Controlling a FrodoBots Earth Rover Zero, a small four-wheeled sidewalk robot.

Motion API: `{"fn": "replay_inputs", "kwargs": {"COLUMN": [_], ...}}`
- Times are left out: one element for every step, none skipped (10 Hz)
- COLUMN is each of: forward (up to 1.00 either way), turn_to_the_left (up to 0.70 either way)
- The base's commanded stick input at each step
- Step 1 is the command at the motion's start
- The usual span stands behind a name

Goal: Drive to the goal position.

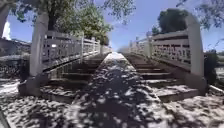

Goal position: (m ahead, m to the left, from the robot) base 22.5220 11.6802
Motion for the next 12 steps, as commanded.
{"fn": "replay_inputs", "kwargs": {"forward": [0.45, 0.45, 0.45, 0.45, 0.45, 0.45, 0.45, 0.45, 0.45, 0.45, 0.45, 0.45], "turn_to_the_left": [0.00, 0.00, 0.00, 0.00, 0.00, 0.00, 0.00, 0.00, 0.00, 0.23, 0.27, 0.02]}}
